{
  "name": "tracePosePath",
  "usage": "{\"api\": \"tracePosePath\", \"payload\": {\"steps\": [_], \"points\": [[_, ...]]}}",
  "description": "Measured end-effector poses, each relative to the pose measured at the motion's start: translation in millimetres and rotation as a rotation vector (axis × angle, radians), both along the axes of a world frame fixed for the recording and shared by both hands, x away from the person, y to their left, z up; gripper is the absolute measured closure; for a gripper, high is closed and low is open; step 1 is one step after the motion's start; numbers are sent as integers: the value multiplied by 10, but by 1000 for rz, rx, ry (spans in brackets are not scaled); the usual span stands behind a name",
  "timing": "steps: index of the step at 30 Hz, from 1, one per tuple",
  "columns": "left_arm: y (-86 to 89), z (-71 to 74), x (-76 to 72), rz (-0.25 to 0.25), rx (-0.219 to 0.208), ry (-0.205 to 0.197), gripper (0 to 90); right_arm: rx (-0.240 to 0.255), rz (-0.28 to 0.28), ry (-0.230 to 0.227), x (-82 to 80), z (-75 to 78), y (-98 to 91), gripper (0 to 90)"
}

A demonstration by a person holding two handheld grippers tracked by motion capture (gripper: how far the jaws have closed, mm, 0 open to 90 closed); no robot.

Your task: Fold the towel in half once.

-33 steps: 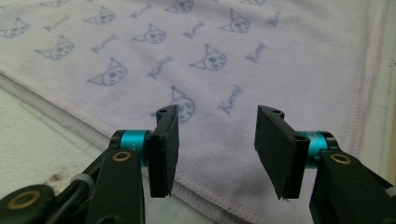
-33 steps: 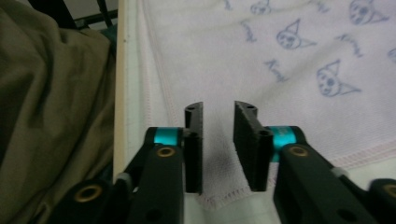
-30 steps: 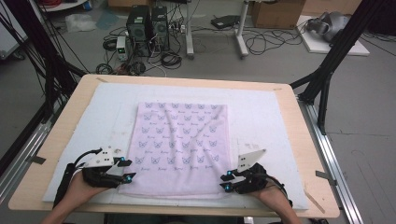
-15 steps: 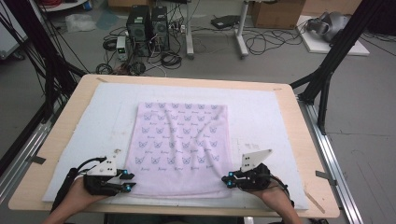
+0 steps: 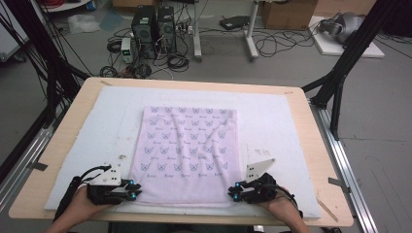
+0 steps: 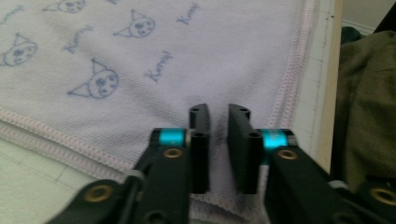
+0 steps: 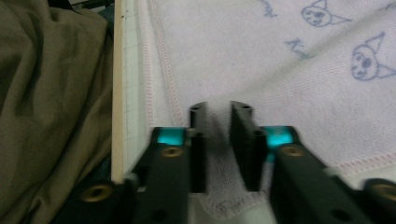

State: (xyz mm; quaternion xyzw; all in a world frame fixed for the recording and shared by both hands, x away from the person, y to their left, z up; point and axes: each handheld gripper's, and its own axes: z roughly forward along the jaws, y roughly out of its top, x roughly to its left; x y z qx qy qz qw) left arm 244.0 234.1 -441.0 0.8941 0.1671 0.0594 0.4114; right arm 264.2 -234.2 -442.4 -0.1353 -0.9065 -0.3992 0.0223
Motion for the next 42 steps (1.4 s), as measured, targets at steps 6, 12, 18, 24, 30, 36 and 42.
{"api": "tracePosePath", "payload": {"steps": [6,12,18,24,30,36,42], "points": [[12,21,2,2,-2,-3,879,5,7,1,4,92,-4,881],[57,84,-13,14,-17,-13,880,63,6,-12,1,214,-9,882],[98,109,-39,24,-27,-17,881,48,25,-12,-53,224,33,882],[127,57,-58,27,-14,-10,878,28,22,14,-95,89,33,877],[148,95,7,57,-47,-9,734,102,-33,14,33,176,-32,706],[160,181,185,115,-90,-23,659,116,-137,-20,239,208,-108,597],[128,230,440,156,-116,-38,571,112,-214,-61,449,227,-158,520]]}}
